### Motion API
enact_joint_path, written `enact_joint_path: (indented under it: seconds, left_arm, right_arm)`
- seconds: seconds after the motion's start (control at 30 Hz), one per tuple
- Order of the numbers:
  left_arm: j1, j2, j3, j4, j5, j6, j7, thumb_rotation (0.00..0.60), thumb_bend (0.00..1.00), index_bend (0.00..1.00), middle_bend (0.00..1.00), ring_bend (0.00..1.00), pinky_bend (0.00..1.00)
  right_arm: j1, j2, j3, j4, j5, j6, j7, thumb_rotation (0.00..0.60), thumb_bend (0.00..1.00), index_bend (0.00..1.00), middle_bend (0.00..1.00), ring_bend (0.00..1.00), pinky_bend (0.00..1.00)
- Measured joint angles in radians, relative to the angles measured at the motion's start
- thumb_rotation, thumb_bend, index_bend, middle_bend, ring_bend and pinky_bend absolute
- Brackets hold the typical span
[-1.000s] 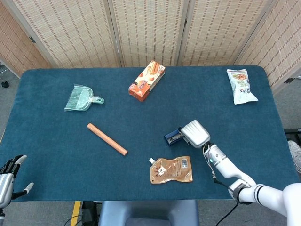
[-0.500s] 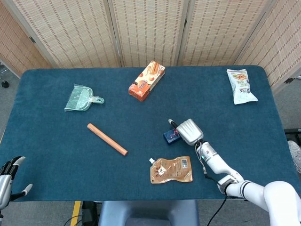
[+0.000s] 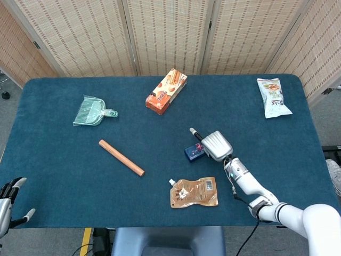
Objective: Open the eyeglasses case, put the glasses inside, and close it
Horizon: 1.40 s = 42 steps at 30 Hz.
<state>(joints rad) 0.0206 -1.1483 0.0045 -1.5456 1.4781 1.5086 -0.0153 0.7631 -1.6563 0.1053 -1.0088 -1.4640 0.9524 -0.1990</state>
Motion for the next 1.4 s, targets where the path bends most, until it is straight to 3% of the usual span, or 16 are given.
enact_joint_path:
  seconds: [0.23,0.57,0.73,0.9,1.07,1.13,1.2,1.27,1.3,1.4]
  left_arm:
    - [-0.003,0.002,0.0,-0.012,0.006,-0.001,0.01,0.6,0.24,0.16,0.16,0.16,0.29]
    - [-0.002,0.007,0.002,-0.027,0.008,0.001,0.023,0.6,0.24,0.16,0.16,0.16,0.29]
    - [-0.001,0.009,0.003,-0.028,0.005,-0.001,0.025,0.6,0.24,0.16,0.16,0.16,0.29]
    - [0.001,0.009,0.003,-0.026,0.001,-0.002,0.023,0.6,0.24,0.16,0.16,0.16,0.29]
    - [0.0,0.007,0.004,-0.025,0.002,-0.005,0.022,0.6,0.24,0.16,0.16,0.16,0.29]
    - [-0.002,0.007,0.003,-0.027,0.004,-0.005,0.023,0.6,0.24,0.16,0.16,0.16,0.29]
    - [-0.003,0.008,0.001,-0.028,0.005,-0.005,0.023,0.6,0.24,0.16,0.16,0.16,0.29]
    - [-0.005,0.009,0.0,-0.029,0.006,-0.005,0.024,0.6,0.24,0.16,0.16,0.16,0.29]
    - [-0.006,0.009,-0.001,-0.03,0.006,-0.006,0.025,0.6,0.24,0.16,0.16,0.16,0.29]
    - [-0.009,0.009,-0.005,-0.031,0.007,-0.005,0.025,0.6,0.24,0.16,0.16,0.16,0.29]
  right_arm:
    - [-0.011,0.099,-0.008,-0.137,0.003,-0.003,-0.019,0.6,0.26,0.01,0.97,1.0,1.0]
    - [0.024,0.104,-0.007,-0.135,0.083,-0.143,-0.086,0.6,0.23,0.02,0.97,1.0,1.0]
    - [0.054,0.07,0.005,-0.087,0.13,-0.197,-0.117,0.6,0.26,0.2,0.97,1.0,1.0]
    - [0.072,0.047,0.017,-0.059,0.159,-0.221,-0.126,0.6,0.37,0.47,0.98,1.0,1.0]
    - [0.07,0.047,0.015,-0.058,0.154,-0.207,-0.107,0.6,0.41,0.54,0.98,1.0,1.0]
    - [0.07,0.05,0.014,-0.061,0.151,-0.204,-0.103,0.6,0.39,0.49,0.98,1.0,1.0]
    - [0.068,0.056,0.011,-0.069,0.148,-0.2,-0.1,0.6,0.35,0.32,0.98,1.0,1.0]
    - [0.065,0.064,0.01,-0.082,0.144,-0.19,-0.093,0.6,0.3,0.09,0.96,1.0,1.0]
    - [0.062,0.068,0.01,-0.09,0.143,-0.184,-0.09,0.6,0.29,0.03,0.95,1.0,1.0]
    - [0.046,0.088,0.007,-0.124,0.136,-0.151,-0.079,0.6,0.28,0.0,0.93,1.0,1.0]
